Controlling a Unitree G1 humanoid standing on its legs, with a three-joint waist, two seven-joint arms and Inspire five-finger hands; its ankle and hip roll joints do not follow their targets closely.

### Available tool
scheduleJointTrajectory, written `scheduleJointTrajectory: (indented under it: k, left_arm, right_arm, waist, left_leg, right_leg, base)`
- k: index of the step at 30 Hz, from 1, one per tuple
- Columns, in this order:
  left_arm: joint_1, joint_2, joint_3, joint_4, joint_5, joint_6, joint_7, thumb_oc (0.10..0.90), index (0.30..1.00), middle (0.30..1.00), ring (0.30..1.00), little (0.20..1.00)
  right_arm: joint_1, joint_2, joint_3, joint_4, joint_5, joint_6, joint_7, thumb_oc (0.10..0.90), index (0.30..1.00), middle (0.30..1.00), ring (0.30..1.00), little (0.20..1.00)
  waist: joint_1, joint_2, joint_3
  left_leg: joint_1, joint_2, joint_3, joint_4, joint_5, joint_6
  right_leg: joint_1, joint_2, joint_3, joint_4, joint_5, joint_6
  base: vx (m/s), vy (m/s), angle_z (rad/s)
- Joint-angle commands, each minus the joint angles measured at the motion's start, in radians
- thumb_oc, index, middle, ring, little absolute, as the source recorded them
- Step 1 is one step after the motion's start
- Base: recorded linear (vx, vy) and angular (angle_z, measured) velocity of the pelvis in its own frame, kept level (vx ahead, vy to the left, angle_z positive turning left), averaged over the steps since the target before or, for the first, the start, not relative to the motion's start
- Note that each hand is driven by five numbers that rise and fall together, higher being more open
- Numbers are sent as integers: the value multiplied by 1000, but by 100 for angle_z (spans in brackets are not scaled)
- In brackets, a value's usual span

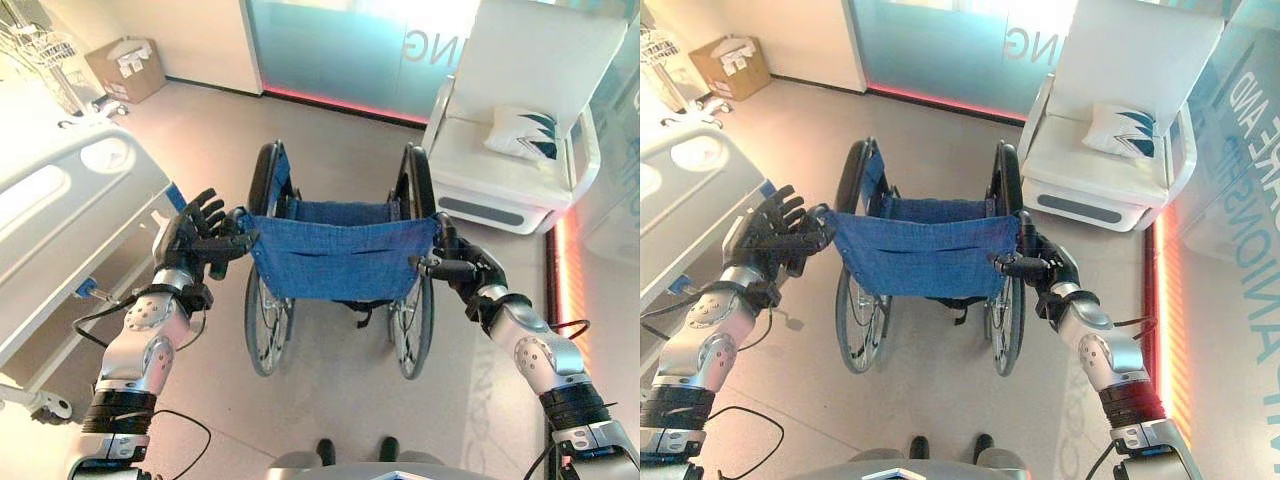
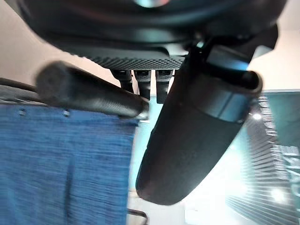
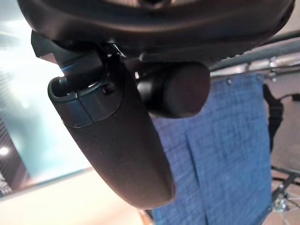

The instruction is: Push the wheelchair next to the bed

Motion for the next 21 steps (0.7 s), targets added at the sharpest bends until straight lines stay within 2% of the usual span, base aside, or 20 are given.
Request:
scheduleJointTrajectory:
  k: [1,7,12,16,21]
  left_arm:
    - [-91,67,-21,13,42,-57,16,800,900,900,900,900]
    - [-106,76,-29,26,62,-32,36,800,900,900,900,900]
    - [-149,74,-43,77,70,-48,128,800,900,900,900,900]
    - [-164,59,-57,100,59,-27,107,800,900,900,900,900]
    - [-168,39,-71,116,34,-70,91,800,900,900,900,900]
  right_arm:
    - [-136,-2,31,-38,13,-80,10,800,900,900,900,900]
    - [-139,-2,42,-41,18,-88,10,800,900,900,900,900]
    - [-173,10,63,-21,17,-88,6,800,900,900,900,900]
    - [-181,14,72,-23,15,-86,4,800,900,900,900,900]
    - [-182,11,77,-29,13,-77,22,800,900,900,900,900]
  waist:
    - [14,-15,-60]
    - [13,-14,-57]
    - [10,-15,-58]
    - [7,-17,-59]
    - [1,-17,-60]
  left_leg:
    - [3,-18,35,10,-33,-27]
    - [3,-19,35,12,-33,-28]
    - [7,-20,37,13,-34,-29]
    - [8,-20,38,14,-34,-28]
    - [11,-20,40,12,-35,-29]
  right_leg:
    - [-7,7,-10,41,-2,33]
    - [-6,8,-10,42,-3,32]
    - [-2,9,-9,40,-4,31]
    - [1,9,-8,39,-4,30]
    - [1,10,-4,38,-3,31]
  base:
    - [0,0,0]
    - [0,0,0]
    - [0,0,0]
    - [0,0,0]
    - [0,0,0]
